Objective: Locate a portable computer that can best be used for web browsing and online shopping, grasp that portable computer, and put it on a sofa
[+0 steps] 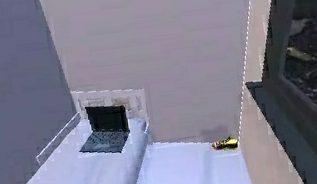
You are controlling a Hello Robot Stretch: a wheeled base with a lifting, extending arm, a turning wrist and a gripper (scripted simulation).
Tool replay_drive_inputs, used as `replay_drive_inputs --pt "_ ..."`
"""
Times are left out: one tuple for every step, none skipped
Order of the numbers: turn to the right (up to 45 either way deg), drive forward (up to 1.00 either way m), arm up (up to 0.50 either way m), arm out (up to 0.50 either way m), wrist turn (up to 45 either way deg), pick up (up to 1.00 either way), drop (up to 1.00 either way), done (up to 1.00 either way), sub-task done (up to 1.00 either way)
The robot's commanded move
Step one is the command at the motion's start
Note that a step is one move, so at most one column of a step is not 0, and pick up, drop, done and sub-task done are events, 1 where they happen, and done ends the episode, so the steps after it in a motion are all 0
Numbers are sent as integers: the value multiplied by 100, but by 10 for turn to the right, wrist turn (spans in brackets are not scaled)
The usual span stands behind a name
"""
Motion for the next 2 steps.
replay_drive_inputs --pt "0 90 0 0 0 0 0 0 0" --pt "-450 0 0 0 0 0 0 0 0"
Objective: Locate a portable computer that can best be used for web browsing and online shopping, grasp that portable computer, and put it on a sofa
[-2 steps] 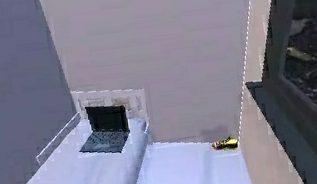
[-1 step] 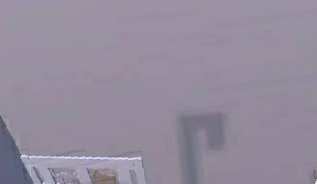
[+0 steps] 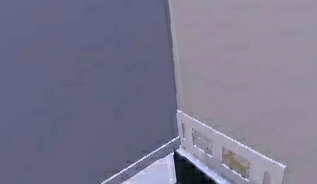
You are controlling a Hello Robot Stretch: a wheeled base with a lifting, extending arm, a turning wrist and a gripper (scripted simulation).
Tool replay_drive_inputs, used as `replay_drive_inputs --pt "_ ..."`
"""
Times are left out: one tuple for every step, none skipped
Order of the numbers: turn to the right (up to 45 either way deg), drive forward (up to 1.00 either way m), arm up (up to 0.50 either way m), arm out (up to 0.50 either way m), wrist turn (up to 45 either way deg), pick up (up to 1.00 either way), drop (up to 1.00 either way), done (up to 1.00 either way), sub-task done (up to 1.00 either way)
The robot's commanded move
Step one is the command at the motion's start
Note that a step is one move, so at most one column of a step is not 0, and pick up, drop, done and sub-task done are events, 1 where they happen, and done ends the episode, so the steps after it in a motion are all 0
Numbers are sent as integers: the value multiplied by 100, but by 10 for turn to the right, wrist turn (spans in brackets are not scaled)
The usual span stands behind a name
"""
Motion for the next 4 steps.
replay_drive_inputs --pt "-450 0 0 0 0 0 0 0 0" --pt "-360 0 0 0 0 0 0 0 0" --pt "0 0 46 0 0 0 0 0 0" --pt "0 0 0 18 0 0 0 0 0"
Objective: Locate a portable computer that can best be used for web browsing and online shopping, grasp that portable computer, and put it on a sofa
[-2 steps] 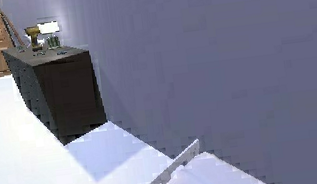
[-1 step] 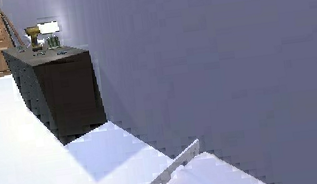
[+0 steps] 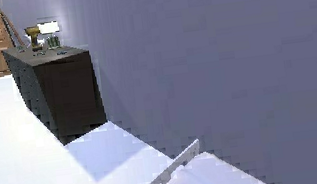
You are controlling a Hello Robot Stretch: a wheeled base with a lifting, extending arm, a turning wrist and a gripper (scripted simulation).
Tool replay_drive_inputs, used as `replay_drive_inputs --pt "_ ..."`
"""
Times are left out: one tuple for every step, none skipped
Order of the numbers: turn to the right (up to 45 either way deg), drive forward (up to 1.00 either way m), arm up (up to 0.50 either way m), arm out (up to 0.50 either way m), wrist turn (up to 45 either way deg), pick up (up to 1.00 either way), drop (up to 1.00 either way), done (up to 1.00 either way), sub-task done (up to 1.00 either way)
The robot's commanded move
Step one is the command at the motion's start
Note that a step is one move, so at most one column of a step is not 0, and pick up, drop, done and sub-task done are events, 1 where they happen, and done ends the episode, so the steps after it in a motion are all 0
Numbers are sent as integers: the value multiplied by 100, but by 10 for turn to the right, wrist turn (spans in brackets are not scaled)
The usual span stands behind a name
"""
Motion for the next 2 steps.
replay_drive_inputs --pt "0 0 0 0 450 0 0 0 0" --pt "0 0 0 0 450 0 0 0 0"
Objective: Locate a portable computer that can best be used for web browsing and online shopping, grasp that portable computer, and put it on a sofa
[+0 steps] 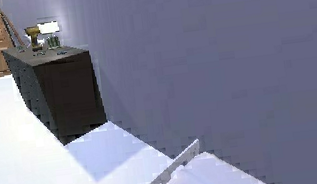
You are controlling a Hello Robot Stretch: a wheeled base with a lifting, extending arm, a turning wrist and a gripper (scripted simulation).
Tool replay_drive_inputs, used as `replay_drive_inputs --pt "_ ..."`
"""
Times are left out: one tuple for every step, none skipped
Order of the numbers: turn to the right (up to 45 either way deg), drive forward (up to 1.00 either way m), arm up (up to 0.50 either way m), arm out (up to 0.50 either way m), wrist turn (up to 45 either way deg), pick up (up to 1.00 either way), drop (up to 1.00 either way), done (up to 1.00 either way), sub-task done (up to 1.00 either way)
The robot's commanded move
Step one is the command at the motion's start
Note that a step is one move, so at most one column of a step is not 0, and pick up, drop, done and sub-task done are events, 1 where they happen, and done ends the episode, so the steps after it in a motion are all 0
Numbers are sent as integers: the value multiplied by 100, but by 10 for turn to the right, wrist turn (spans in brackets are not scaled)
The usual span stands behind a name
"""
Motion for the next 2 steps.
replay_drive_inputs --pt "0 0 0 0 450 0 0 0 0" --pt "0 0 0 0 240 0 0 0 0"
